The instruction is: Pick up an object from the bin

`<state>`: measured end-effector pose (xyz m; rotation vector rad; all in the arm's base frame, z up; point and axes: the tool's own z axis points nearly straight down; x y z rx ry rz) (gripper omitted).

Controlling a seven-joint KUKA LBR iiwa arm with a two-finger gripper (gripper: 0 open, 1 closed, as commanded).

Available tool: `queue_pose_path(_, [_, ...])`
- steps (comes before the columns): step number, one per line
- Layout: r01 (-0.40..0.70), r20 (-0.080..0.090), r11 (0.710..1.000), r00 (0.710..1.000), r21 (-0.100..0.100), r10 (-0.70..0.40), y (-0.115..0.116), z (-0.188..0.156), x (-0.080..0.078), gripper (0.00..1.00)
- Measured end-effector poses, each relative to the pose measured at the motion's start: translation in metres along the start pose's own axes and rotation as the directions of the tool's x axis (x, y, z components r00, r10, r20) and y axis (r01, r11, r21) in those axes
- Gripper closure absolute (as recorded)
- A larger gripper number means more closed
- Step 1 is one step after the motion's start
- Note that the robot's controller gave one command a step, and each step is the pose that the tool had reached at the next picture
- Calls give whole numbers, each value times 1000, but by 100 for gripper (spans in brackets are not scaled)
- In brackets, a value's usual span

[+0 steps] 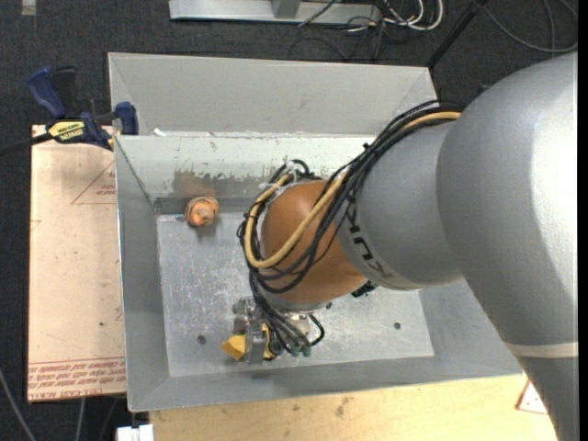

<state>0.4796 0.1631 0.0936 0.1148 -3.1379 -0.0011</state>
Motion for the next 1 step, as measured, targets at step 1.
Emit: queue_pose_path(1, [0, -1, 1000, 1000, 1, 0, 0, -10, 0, 100])
